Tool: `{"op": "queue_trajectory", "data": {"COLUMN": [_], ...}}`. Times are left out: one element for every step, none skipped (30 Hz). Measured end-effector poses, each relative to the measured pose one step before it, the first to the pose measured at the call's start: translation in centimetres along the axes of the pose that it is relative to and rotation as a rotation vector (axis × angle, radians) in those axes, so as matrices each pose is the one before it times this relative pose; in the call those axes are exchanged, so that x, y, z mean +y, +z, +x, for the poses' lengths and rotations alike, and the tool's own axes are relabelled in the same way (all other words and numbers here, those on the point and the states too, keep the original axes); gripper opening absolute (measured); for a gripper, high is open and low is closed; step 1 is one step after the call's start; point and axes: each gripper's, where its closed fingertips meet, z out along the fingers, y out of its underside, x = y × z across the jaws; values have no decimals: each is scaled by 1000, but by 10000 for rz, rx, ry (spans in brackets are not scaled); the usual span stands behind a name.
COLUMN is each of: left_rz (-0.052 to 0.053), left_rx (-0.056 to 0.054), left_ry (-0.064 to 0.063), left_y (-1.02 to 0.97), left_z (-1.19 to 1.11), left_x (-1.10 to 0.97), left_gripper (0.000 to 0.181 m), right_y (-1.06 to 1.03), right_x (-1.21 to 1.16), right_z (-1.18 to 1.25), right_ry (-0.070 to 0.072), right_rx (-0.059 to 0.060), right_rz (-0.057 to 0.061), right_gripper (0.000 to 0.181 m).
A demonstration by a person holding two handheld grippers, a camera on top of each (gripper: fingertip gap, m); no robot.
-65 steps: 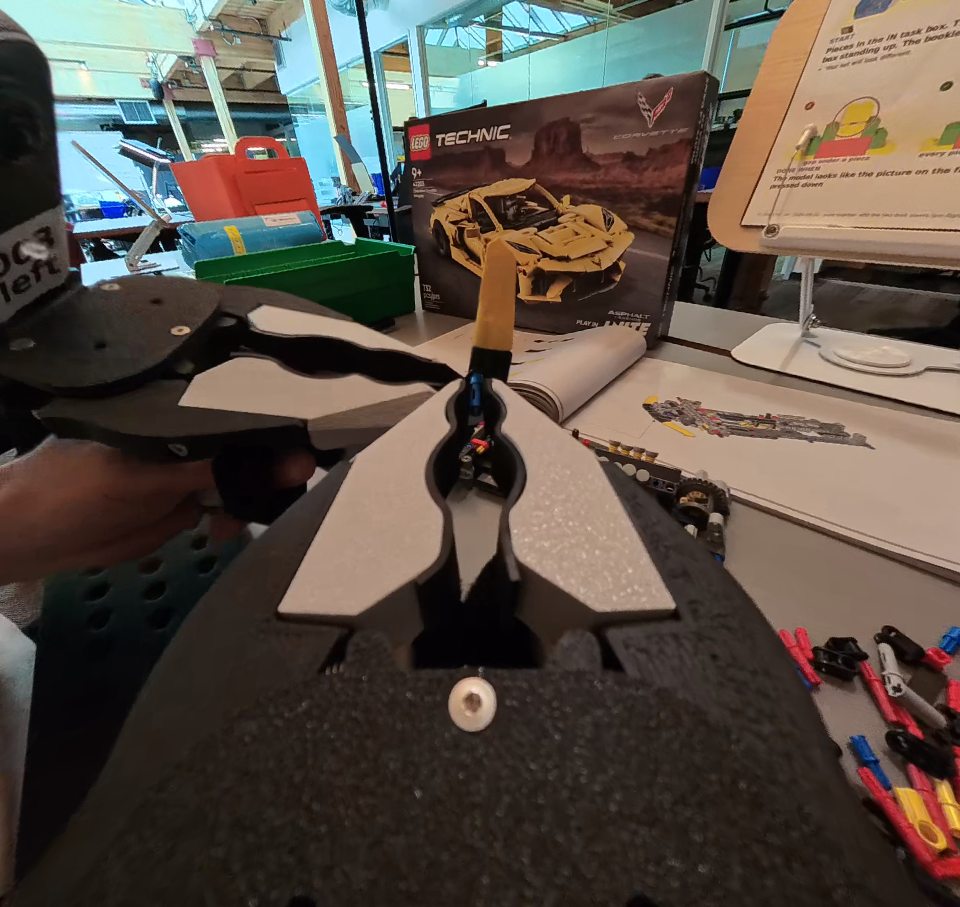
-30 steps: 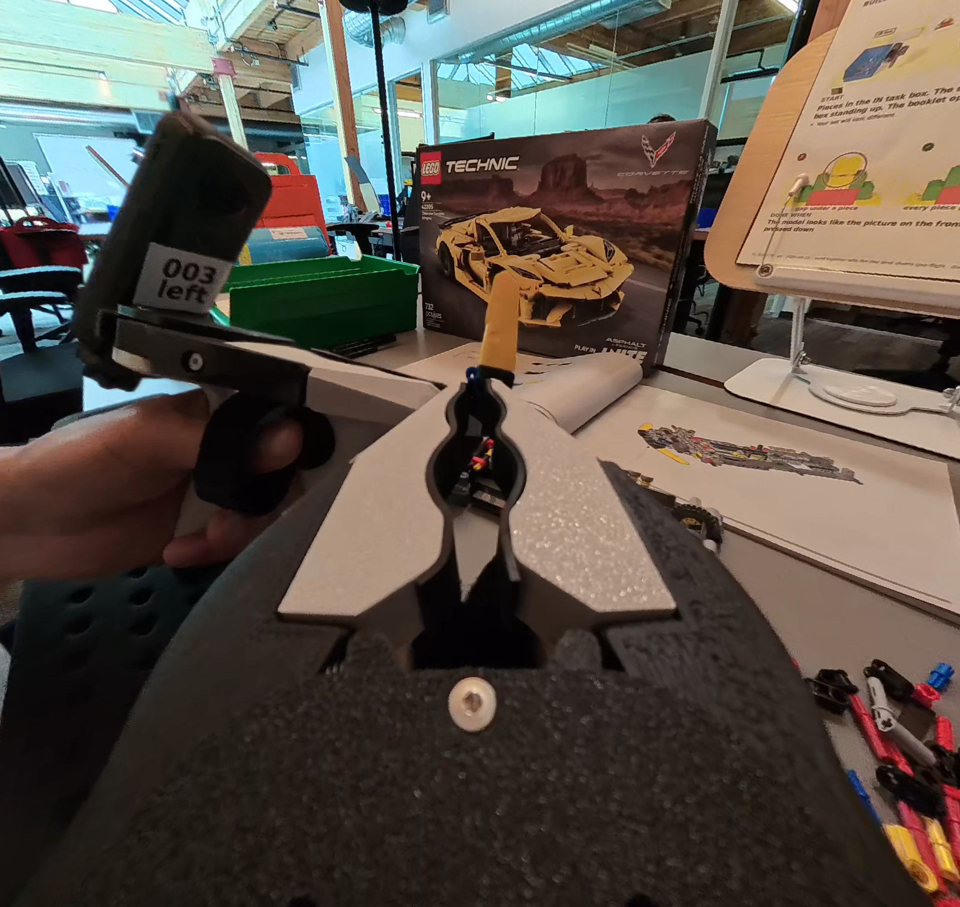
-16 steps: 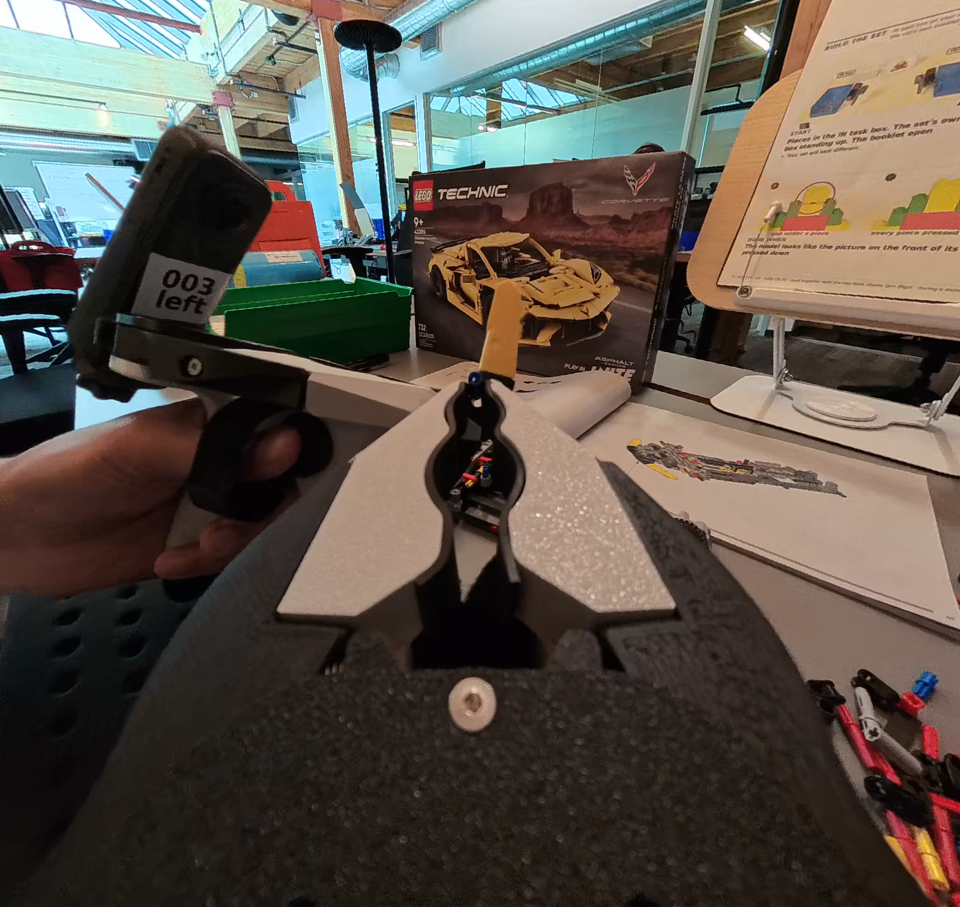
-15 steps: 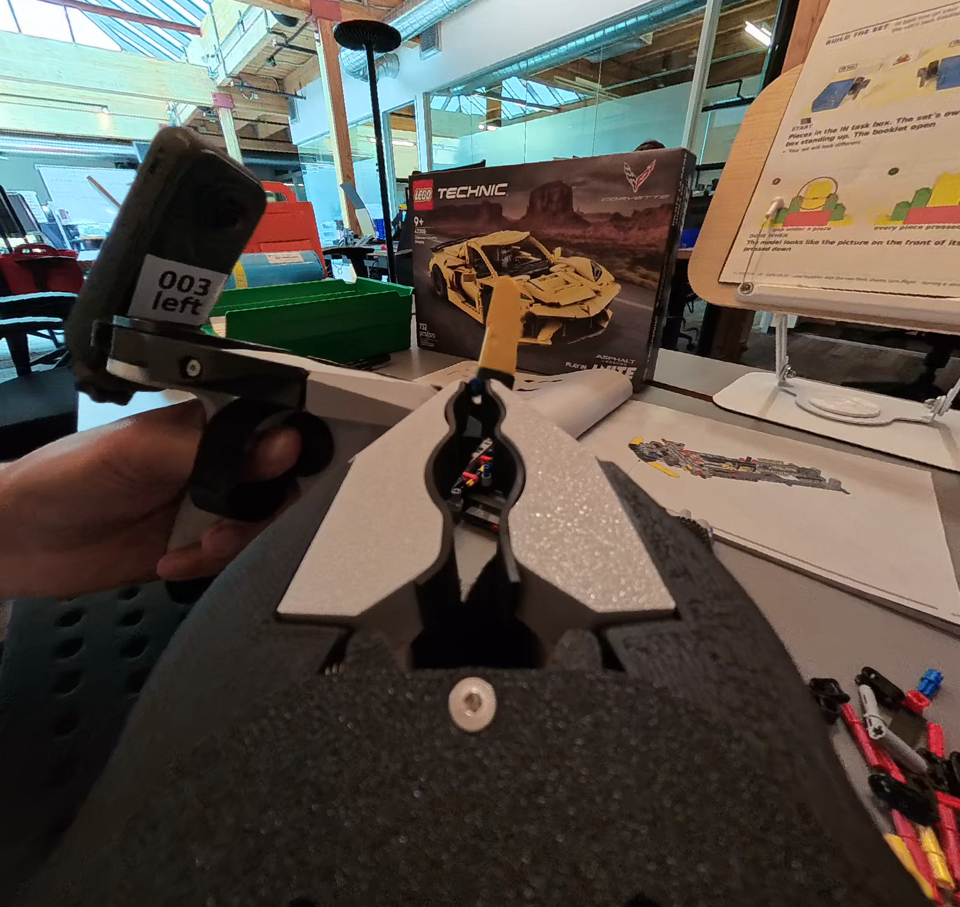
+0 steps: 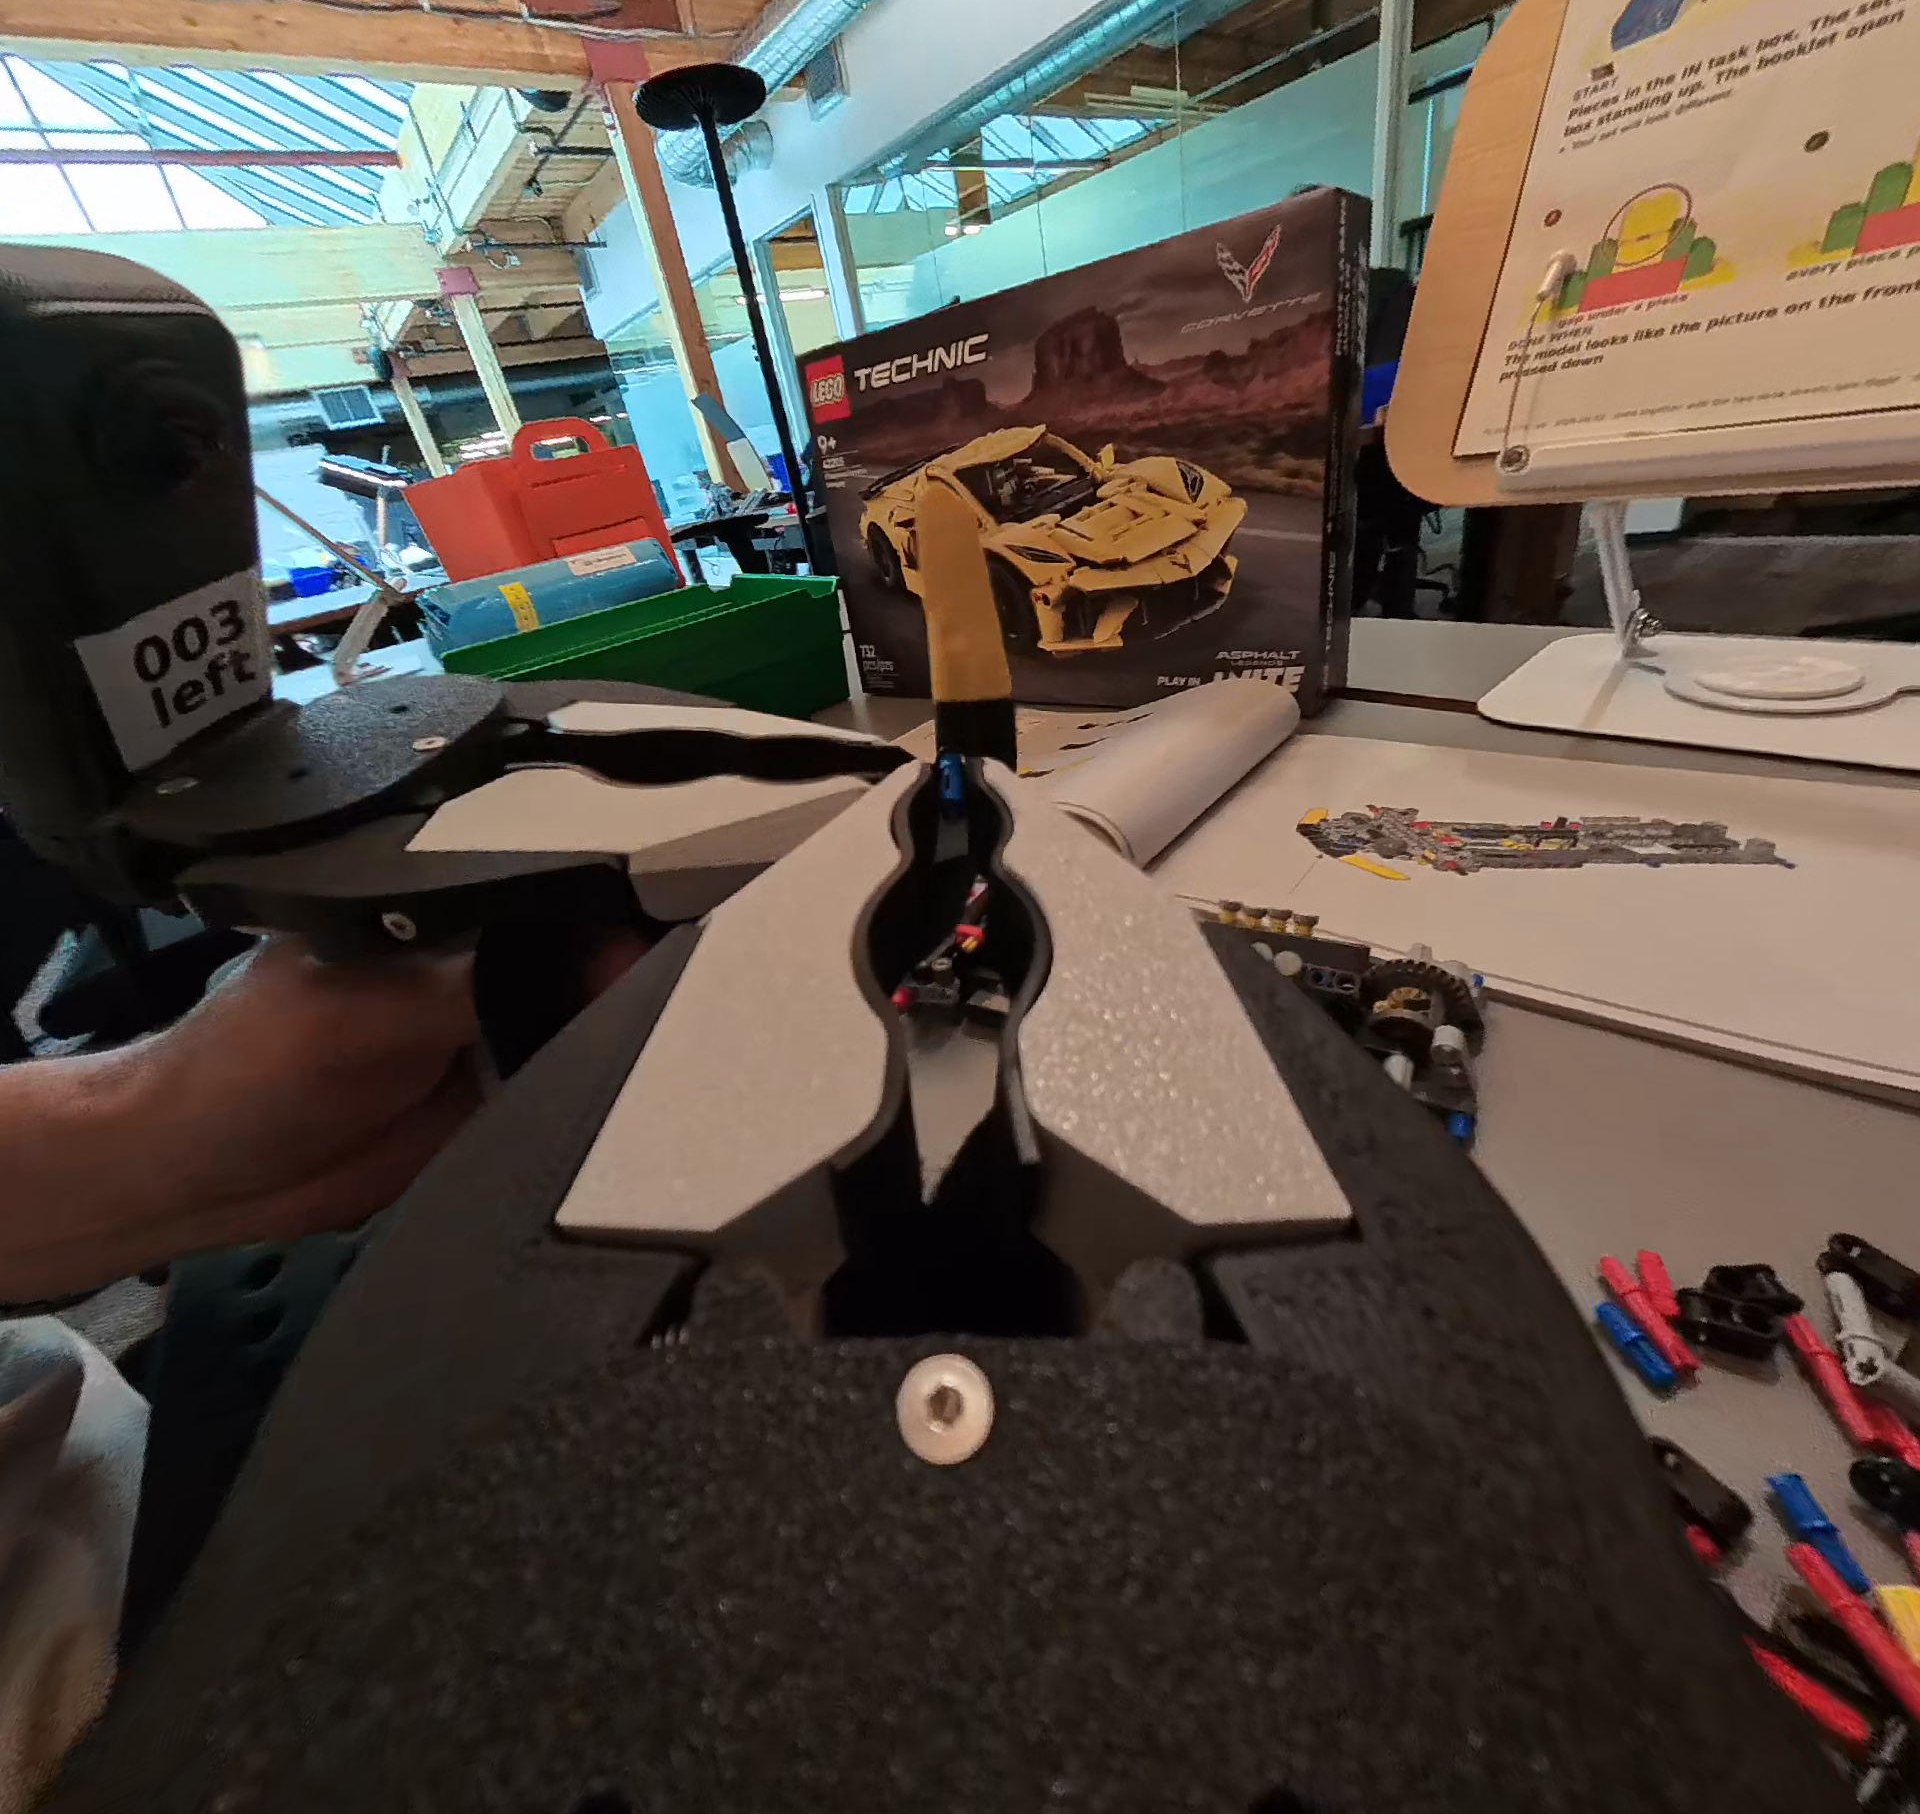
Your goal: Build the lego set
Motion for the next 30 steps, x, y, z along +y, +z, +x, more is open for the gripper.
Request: {"op": "queue_trajectory", "data": {"left_rz": [-11,14,2,-24,-7,17,-2,0,-46,-134,-194,-174,-98,-9,25,8,-37,-76,13,92,84,114,128,146,64,50,136,144,103,41], "left_rx": [3,-27,-63,-96,-127,-84,-17,-9,-62,-167,-212,-161,-25,153,229,176,133,141,168,245,319,355,312,314,262,156,180,251,242,147], "left_ry": [93,114,236,368,446,426,342,312,467,682,827,657,230,-164,-346,-295,-197,-195,-268,-374,-514,-615,-574,-601,-512,-312,-401,-631,-737,-582], "left_y": [67,32,41,50,22,12,18,16,11,22,45,34,20,-23,-57,-60,-19,21,-36,-69,-74,-90,-102,-110,-78,-63,-83,-36,8,53], "left_z": [41,16,22,-13,-63,-5,27,1,-27,-145,-192,-132,-24,80,102,79,73,129,133,150,131,107,82,97,86,62,115,132,56,-3], "left_x": [64,14,10,-3,-47,-121,-113,-107,13,179,306,316,216,118,6,-44,4,90,14,-40,0,-42,-65,-96,-36,-51,-218,-242,-149,19], "left_gripper": [7,7,7,7,7,7,6,6,6,6,5,6,6,6,6,6,5,6,6,6,6,7,7,6,6,7,7,7,7,7], "right_y": [10,0,-30,-38,-36,-73,-119,-75,-91,-22,88,136,92,15,-20,-12,-8,19,-4,-18,26,18,40,29,18,3,-63,-65,6,98], "right_x": [80,45,10,-3,-24,-118,-101,-78,-14,155,262,286,184,117,0,-51,-20,75,-33,-63,26,-63,-55,-105,-45,-21,-276,-281,-85,111], "right_z": [-16,6,32,52,19,-1,32,-6,92,142,140,72,12,-7,-58,-67,-15,43,-21,-49,-64,-98,-112,-117,-66,-63,-128,-116,-8,24], "right_ry": [240,208,128,97,98,124,61,23,24,-110,-201,-200,-163,-40,-18,-53,-50,-28,9,-24,-69,-126,-187,-191,-119,-43,-102,-185,-211,-128], "right_rx": [-109,-92,-59,-29,-57,-64,-16,-27,45,145,167,143,77,-6,-41,-23,-2,19,-19,-42,-36,-24,1,-7,12,1,-3,32,106,105], "right_rz": [-18,-2,8,8,34,64,48,59,-14,-138,-173,-180,-105,-70,9,38,14,-30,21,51,-2,43,40,64,12,-12,126,120,6,-74], "right_gripper": [3,4,4,4,4,4,3,3,3,3,3,3,4,3,3,3,3,4,3,3,4,4,3,3,3,3,3,3,3,3]}}
